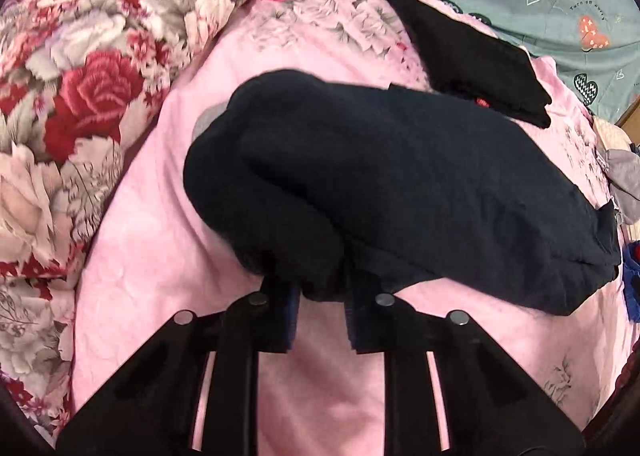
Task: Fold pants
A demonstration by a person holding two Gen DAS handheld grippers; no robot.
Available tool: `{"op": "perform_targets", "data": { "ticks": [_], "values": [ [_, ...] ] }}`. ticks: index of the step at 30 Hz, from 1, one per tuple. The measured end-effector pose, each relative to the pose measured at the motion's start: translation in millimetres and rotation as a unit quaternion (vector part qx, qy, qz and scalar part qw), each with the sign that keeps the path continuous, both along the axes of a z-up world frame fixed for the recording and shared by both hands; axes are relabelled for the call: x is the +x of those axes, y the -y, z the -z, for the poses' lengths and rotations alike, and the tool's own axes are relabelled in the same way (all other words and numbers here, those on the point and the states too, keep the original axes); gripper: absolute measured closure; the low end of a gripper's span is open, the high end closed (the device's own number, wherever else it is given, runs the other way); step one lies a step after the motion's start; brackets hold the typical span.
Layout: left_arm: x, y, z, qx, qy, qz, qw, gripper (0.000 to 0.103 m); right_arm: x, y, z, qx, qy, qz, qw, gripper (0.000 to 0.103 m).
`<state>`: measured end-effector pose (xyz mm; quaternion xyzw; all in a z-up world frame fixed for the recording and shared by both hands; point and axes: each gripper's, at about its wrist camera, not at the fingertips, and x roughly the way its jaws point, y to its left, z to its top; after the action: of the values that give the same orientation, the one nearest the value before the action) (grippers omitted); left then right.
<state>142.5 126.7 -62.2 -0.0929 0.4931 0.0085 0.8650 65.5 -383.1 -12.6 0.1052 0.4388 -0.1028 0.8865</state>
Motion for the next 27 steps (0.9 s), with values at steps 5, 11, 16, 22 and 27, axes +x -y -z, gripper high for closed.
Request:
{"op": "perform_targets", "data": {
  "ticks": [5,11,16,22,27],
  "values": [
    [-3,2,-6,-0.006,0.012,0.001,0.9999,0.085,9,28,16,-0.018,-0.050,0.023,0.998,0.001],
    [10,3,0,-0.028,0.012,-0.007,0.9995,0.086,23,48,36,0.056,-0.064,0.007,0.996,0.032],
    [14,3,-4,-0.045,0.030,-0.020,0.9983,0.089,54,54,46,0.085,-0.058,0.027,0.994,0.082],
    [-5,-6,-36,-0.079,0.077,-0.035,0.9933,0.090,39,77,23,0.194,0.007,0.038,0.980,0.092],
    [-46,-1,-87,-0.062,0.139,-0.023,0.9880,0.090,-17,89,-43,0.249,0.075,0.020,0.966,0.103]
  ]
}}
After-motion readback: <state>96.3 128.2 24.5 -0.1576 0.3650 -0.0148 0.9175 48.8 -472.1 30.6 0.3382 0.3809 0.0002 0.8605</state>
